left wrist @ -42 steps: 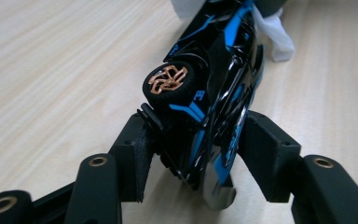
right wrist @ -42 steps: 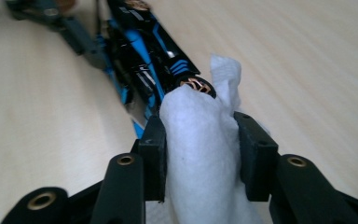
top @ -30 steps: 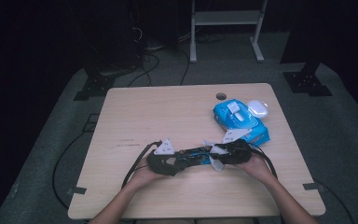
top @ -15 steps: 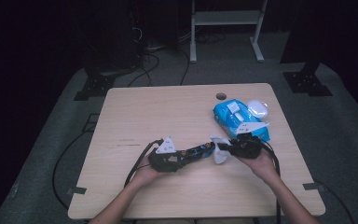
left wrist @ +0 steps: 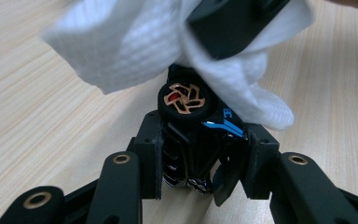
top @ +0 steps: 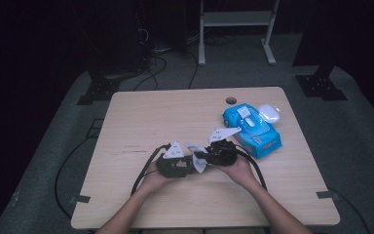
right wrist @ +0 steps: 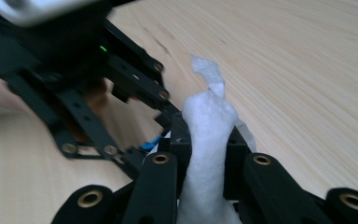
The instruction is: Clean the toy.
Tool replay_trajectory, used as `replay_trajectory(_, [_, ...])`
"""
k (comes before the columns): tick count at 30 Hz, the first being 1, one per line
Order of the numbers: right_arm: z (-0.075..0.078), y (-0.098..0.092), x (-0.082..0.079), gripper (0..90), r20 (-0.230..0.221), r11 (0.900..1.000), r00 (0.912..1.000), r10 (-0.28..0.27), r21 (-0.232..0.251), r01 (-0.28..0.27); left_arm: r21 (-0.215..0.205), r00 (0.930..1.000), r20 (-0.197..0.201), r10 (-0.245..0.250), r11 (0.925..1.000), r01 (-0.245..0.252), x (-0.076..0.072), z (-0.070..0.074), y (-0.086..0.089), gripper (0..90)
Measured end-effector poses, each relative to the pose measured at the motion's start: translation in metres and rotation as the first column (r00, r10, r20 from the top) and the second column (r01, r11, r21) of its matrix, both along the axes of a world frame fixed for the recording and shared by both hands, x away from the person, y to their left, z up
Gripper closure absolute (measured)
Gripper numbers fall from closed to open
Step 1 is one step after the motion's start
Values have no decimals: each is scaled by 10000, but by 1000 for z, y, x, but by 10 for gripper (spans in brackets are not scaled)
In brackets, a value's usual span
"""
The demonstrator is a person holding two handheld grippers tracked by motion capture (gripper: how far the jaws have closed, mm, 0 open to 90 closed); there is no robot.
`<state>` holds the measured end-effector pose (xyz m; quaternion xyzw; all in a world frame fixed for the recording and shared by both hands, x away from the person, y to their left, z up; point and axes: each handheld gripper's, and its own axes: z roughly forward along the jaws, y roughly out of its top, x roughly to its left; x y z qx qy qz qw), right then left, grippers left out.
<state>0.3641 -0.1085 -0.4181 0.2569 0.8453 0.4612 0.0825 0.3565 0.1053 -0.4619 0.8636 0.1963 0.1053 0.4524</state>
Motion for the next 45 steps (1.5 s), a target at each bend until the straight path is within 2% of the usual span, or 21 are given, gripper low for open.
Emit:
replay_trajectory(5, [-6, -13, 2, 796, 452, 9957, 9960, -767, -482, 788, 44, 10000, 49, -68, 10000, 68, -1, 0, 1, 578])
replay_trajectory(8, [-8, -18, 2, 801, 123, 9959, 9961, -877, -188, 879, 30, 10000, -38, -66, 10000, 66, -1, 0, 0, 578])
replay_trajectory(10, [-9, -12, 0, 801, -28, 9980, 9980, -634, 28, 635, 13, 10000, -38, -58, 10000, 58, -1, 0, -2, 578])
replay_trajectory(12, [-9, -2, -2, 801, -258, 9992, 9996, -134, 367, 144, 11, 10000, -38, -39, 10000, 39, -3, 0, -3, 578])
replay_trajectory(14, [-8, 10, -6, 801, -80, 9999, 9999, 128, 87, -127, 23, 10000, -45, -75, 10000, 75, -3, 0, -3, 578])
replay_trajectory(16, [-8, 12, -7, 801, 91, 9998, 9998, 171, -95, -170, 48, 9999, -8, -112, 9999, 112, -3, 0, -1, 579])
replay_trajectory(18, [-7, 6, -4, 801, 56, 9999, 10000, -78, -124, 79, 46, 9998, 20, -180, 9998, 180, -3, 0, 0, 580])
replay_trajectory(21, [-8, -11, 3, 801, 352, 9961, 9960, -815, -296, 826, 14, 9998, 3, -195, 9998, 195, -2, 0, 1, 579])
replay_trajectory(22, [-9, -17, 4, 801, 317, 9939, 9940, -1044, -318, 1054, 11, 9998, 17, -197, 9998, 197, -2, 0, 1, 579])
replay_trajectory(24, [-10, -23, 5, 804, 52, 9921, 9921, -1253, -58, 1253, -12, 9998, 30, -210, 9998, 210, -2, 0, 0, 579])
replay_trajectory(26, [-10, -19, 3, 805, 202, 9926, 9927, -1190, -224, 1195, -36, 9998, 13, -202, 9998, 202, -2, -1, 0, 578])
replay_trajectory(30, [-8, -2, -1, 802, -10, 9988, 9988, -490, -1, 490, -57, 9999, -50, -165, 9998, 165, -2, -1, 0, 578])
replay_trajectory(32, [-7, 5, 0, 761, -62, 9994, 9995, -296, -157, 295, -162, 9998, -116, -155, 9998, 154, -1, -2, 1, 577])
replay_trajectory(35, [-4, 5, 0, 625, -67, 9985, 9996, -257, -489, 253, -73, 9997, -6, -230, 9997, 230, -2, -1, 1, 577])
replay_trajectory(38, [0, -1, 0, 568, -249, 9987, 9995, -179, -488, 167, -71, 9997, 27, -250, 9997, 251, -2, -1, 0, 576])
replay_trajectory(42, [7, -4, 0, 497, 41, 9973, 9997, -261, -690, 263, -75, 9997, 26, -230, 9997, 230, -2, -1, 0, 575])
replay_trajectory(45, [14, -9, -2, 480, 469, 9962, 9982, -385, -759, 420, -15, 9997, 84, -229, 9997, 229, -3, -1, 0, 574])
